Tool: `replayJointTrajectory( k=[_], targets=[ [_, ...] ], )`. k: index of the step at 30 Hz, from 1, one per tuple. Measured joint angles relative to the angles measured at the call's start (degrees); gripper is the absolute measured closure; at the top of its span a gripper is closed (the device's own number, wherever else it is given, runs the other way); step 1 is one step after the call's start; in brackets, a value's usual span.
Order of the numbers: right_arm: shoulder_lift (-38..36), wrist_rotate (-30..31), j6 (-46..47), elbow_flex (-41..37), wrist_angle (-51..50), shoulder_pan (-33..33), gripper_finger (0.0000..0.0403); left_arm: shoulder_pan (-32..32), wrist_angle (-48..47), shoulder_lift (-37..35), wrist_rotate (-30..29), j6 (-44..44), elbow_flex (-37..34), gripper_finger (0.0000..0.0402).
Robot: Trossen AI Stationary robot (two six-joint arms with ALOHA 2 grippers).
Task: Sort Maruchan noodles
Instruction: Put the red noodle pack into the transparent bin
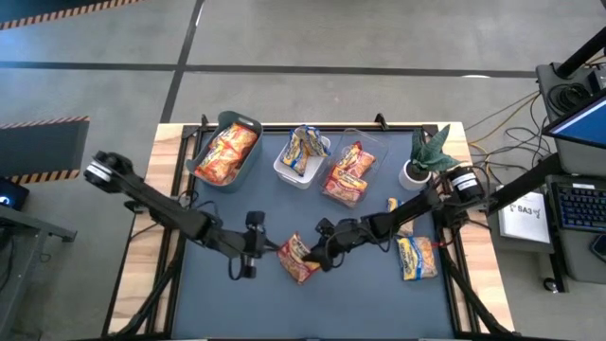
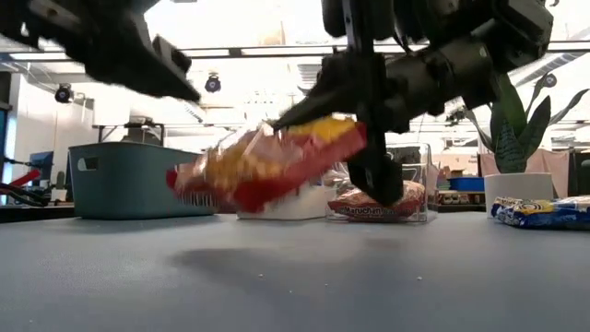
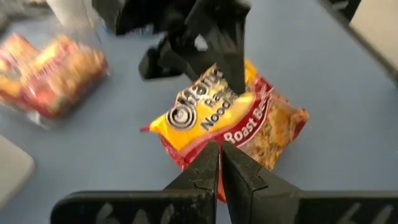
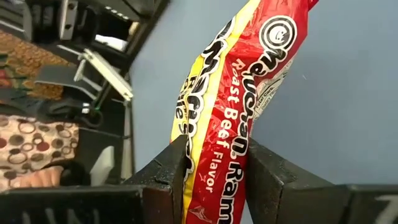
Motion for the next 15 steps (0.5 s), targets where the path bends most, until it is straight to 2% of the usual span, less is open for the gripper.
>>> replayJointTrajectory(
  k=[4,11,15],
  targets=[
    [-4.24,-0.07,-2.51,0.00,-3.80,-0.85,0.0295,-0.02,-1.42,-6.26,-1.41,4.34,0.00,0.0402],
    [-13.64,1.60,-6.97,0.00,-12.39,-3.04,0.0295,0.00,-2.77,-15.43,-10.43,13.23,0.00,0.0402],
    [-22.08,4.98,-10.03,0.37,-23.99,-5.87,0.0295,0.56,-2.66,-18.80,-12.69,18.99,0.00,0.0402]
  ],
)
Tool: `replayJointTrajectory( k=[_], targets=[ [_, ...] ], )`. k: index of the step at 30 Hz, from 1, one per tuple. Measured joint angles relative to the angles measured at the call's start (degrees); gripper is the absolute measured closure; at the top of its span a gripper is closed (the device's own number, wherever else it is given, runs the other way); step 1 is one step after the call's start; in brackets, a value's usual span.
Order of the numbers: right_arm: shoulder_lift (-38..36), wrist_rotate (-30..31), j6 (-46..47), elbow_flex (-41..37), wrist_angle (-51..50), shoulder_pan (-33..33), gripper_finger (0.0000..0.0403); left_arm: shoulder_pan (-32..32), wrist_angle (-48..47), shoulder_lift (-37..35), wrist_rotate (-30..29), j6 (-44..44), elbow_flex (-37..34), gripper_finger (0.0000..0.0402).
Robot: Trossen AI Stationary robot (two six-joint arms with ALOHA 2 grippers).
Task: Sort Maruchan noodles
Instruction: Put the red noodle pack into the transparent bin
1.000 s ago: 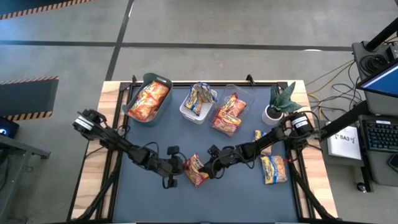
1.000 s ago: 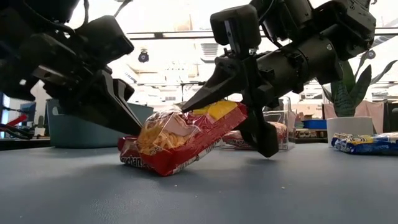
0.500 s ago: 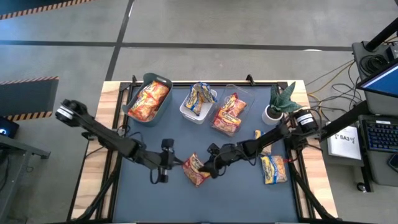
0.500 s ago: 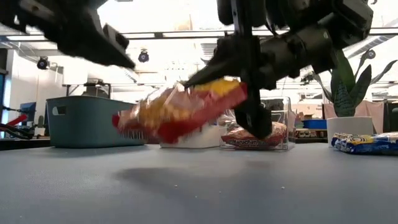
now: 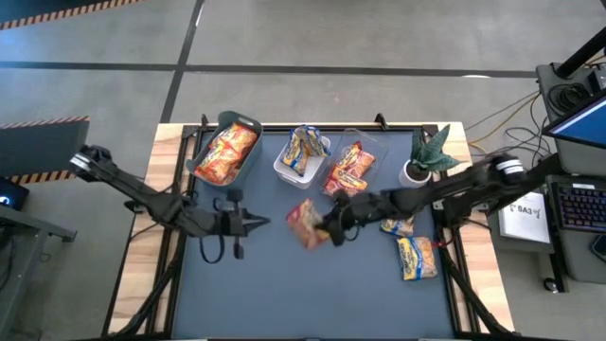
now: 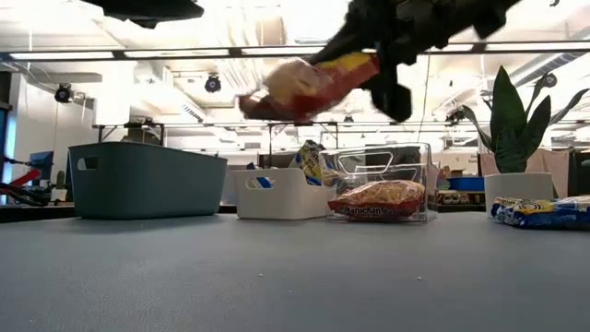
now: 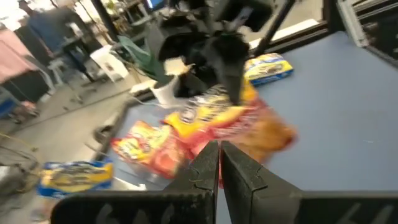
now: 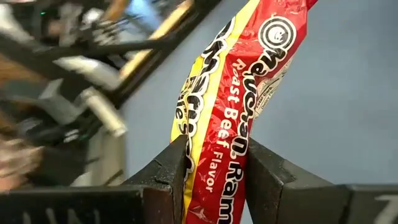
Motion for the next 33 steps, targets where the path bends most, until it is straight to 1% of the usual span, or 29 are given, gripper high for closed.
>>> replayJointTrajectory(
  k=[2,3,6,8,9,10,11,13,19,23,30,33],
  targets=[
    [-4.45,3.34,-3.11,1.69,-10.51,-2.00,0.0295,0.52,-0.10,-1.06,-0.79,1.92,0.00,0.0402],
    [-6.52,6.09,-4.70,2.88,-16.81,-2.88,0.0295,0.94,0.02,-1.39,-0.88,2.58,-0.01,0.0402],
    [-10.97,18.41,-6.60,7.08,-34.43,-4.86,0.0295,1.85,-0.19,-1.69,-1.26,2.76,0.00,0.0402],
    [-12.36,26.25,-5.79,9.68,-44.18,-6.27,0.0295,2.25,-0.85,-1.41,-1.26,2.91,-0.02,0.0402],
    [-12.71,28.79,-5.23,10.73,-48.06,-7.20,0.0295,2.36,-1.12,-1.14,-1.25,3.07,-0.02,0.0402],
    [-12.79,29.94,-5.08,11.58,-51.42,-8.45,0.0295,2.62,-1.16,-0.81,-1.24,3.11,-0.01,0.0402],
    [-12.78,29.80,-5.28,12.14,-54.05,-9.82,0.0295,2.88,-1.20,-0.57,-1.22,3.16,0.00,0.0402],
    [-12.21,27.31,-6.20,12.30,-56.45,-12.81,0.0295,3.23,-1.58,-0.15,-1.24,3.33,-0.01,0.0402],
    [-9.24,19.68,-16.39,11.74,-54.42,-20.11,0.0294,3.64,-1.55,1.18,-1.22,3.33,-0.02,0.0402],
    [-7.33,15.83,-21.93,11.68,-52.67,-23.14,0.0294,3.64,-1.50,1.28,-1.22,3.33,-0.01,0.0402],
    [-2.20,15.51,-27.04,11.68,-52.10,-24.99,0.0294,3.64,-1.75,1.24,-1.20,3.24,-0.02,0.0402],
    [-0.21,15.96,-27.92,11.90,-51.45,-25.30,0.0285,3.64,-1.83,1.24,-1.20,3.11,-0.02,0.0402]
  ],
)
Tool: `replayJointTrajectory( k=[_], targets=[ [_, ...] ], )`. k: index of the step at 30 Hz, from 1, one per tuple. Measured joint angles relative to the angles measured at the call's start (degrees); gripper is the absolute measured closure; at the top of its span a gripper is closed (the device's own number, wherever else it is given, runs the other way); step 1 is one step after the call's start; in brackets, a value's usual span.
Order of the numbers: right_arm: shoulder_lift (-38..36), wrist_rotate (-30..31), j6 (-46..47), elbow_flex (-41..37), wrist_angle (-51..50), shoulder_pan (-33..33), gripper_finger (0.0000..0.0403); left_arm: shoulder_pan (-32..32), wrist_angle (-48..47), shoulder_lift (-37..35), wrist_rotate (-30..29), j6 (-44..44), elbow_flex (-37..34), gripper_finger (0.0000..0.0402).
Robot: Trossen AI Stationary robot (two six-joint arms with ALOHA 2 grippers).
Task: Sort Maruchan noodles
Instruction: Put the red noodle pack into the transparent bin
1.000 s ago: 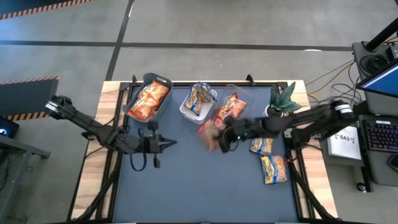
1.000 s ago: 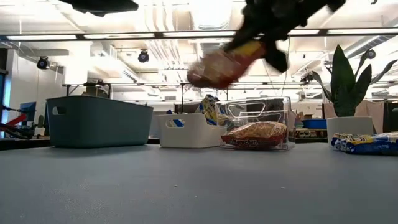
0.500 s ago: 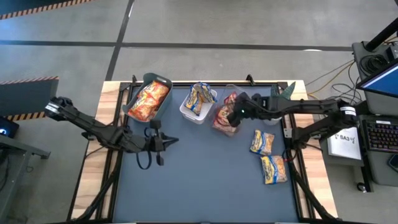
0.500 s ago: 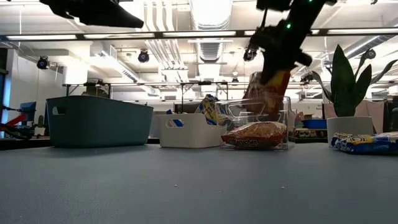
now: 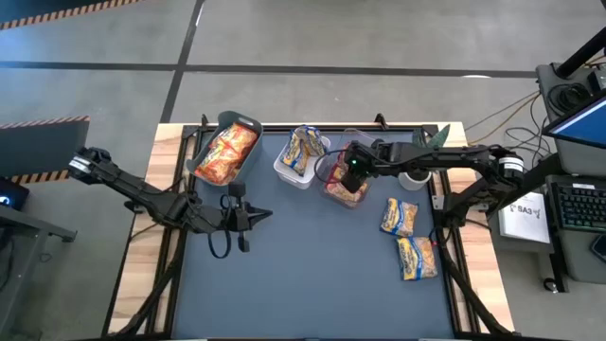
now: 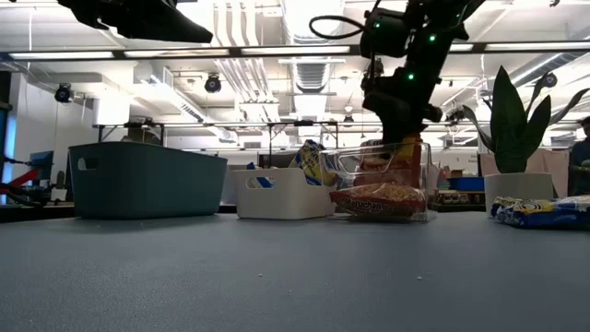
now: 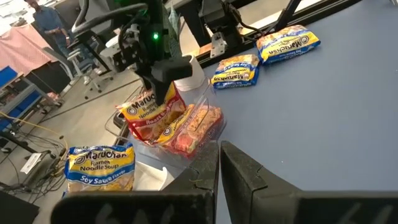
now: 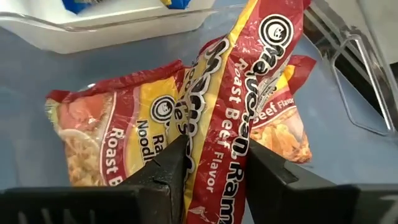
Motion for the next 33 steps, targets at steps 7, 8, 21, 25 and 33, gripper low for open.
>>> replayJointTrajectory(
  k=[7,8,21,25,33],
  targets=[
    [1.30,1.44,-0.86,1.95,0.07,-1.11,0.0239,0.00,0.02,0.00,0.00,-0.20,0.02,0.0402],
    [1.27,2.63,-0.89,2.37,-0.54,-1.35,0.0234,0.00,-0.01,0.00,0.00,-0.20,0.02,0.0402],
    [0.35,13.32,0.36,10.87,-11.23,-0.72,0.0219,0.00,-1.24,-0.02,0.04,-1.36,0.02,0.0402],
    [0.11,13.13,3.78,11.34,-10.36,2.93,0.0226,0.00,-1.78,-0.02,0.04,-1.76,0.01,0.0402],
    [0.52,13.86,12.47,9.08,-9.70,9.82,0.0279,0.00,-2.15,-0.04,0.07,-3.52,0.02,0.0402]
  ],
)
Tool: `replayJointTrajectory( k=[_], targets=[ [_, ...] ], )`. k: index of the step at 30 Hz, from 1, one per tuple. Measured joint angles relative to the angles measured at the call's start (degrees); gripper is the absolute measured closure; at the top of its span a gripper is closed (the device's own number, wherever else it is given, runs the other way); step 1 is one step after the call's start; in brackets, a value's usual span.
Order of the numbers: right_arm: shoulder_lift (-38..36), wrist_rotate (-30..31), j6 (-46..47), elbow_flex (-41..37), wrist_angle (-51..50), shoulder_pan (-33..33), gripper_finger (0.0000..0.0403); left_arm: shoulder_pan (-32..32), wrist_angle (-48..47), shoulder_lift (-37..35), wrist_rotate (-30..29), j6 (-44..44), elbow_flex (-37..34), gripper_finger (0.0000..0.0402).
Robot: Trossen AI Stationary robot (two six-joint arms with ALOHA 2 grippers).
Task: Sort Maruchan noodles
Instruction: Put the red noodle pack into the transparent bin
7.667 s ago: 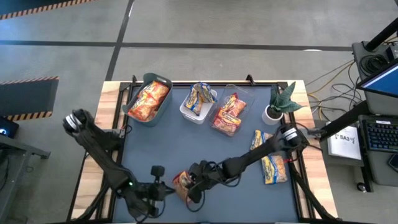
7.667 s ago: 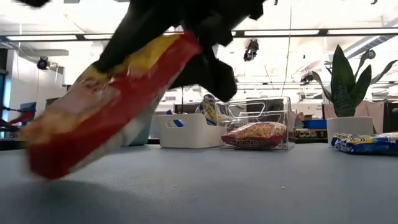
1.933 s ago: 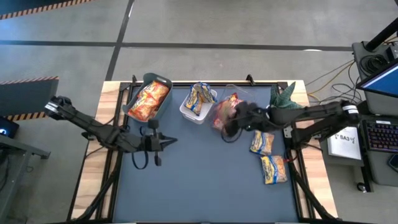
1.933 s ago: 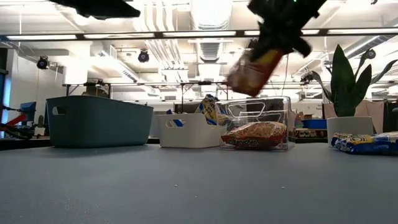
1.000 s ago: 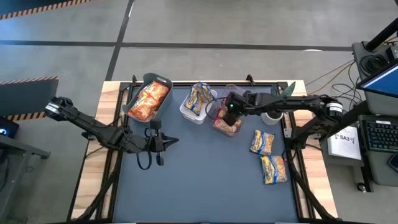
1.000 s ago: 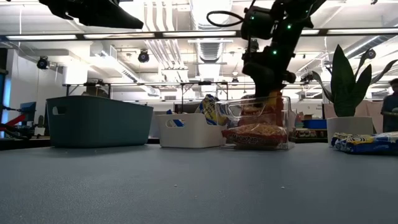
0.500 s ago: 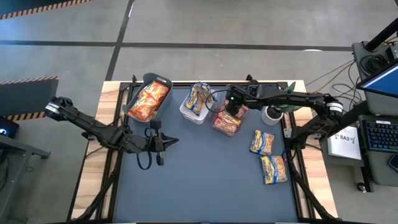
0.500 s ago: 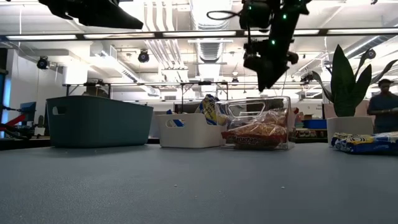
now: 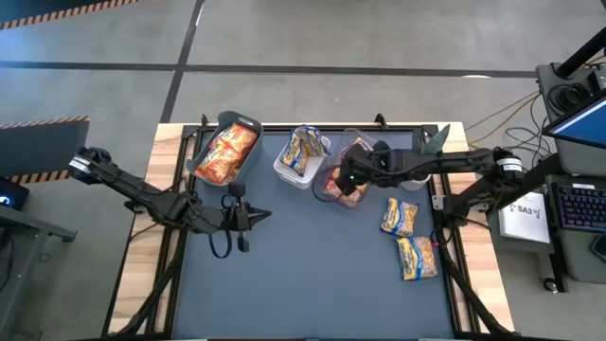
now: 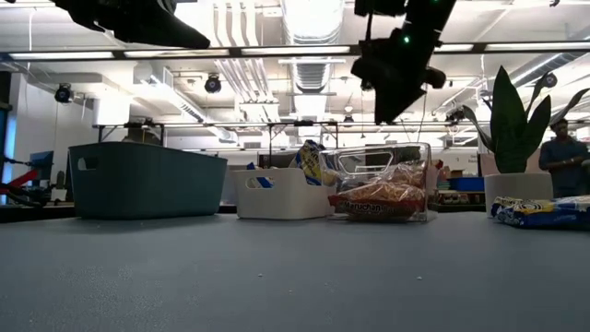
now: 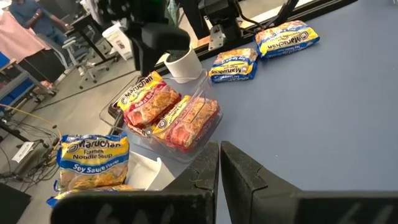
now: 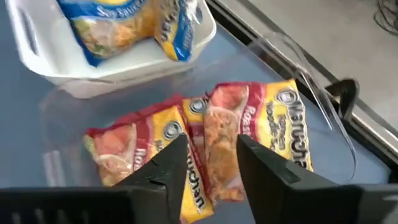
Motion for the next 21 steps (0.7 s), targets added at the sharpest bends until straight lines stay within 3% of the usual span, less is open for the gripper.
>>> replayJointTrajectory(
  k=[11,21],
  targets=[
    [0.68,7.67,3.70,-8.08,3.59,-2.74,0.0372,0.00,0.46,0.00,0.00,-0.15,-0.01,0.0402],
    [0.84,6.21,0.51,-16.58,20.21,-9.39,0.0394,0.00,0.87,0.00,0.00,0.21,-0.01,0.0402]
  ],
)
